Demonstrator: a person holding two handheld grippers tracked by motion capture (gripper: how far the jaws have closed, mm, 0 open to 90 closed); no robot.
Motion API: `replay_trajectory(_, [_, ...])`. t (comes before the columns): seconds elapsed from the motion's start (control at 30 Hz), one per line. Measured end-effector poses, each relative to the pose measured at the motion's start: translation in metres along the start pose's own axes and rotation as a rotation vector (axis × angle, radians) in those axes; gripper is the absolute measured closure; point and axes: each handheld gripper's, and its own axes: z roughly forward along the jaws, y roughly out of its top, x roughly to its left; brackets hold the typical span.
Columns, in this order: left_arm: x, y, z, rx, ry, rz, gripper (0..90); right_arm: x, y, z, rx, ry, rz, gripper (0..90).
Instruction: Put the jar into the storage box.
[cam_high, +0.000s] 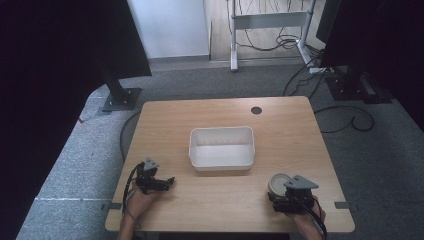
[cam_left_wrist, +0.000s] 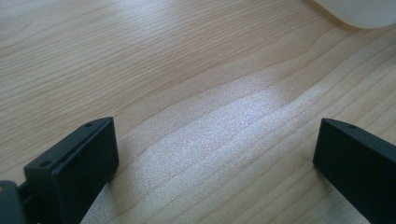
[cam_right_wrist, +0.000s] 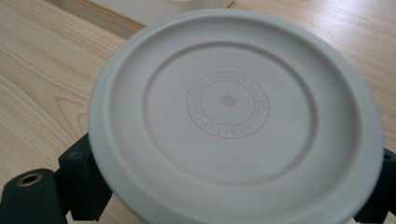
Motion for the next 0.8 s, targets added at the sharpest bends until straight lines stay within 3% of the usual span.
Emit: replay_trajectory(0.8, [0.0,0.0,0.0,0.0,0.0,-0.001,0.0,0.014,0.026,0.008,-0.021,0.017,-0.028,9.6])
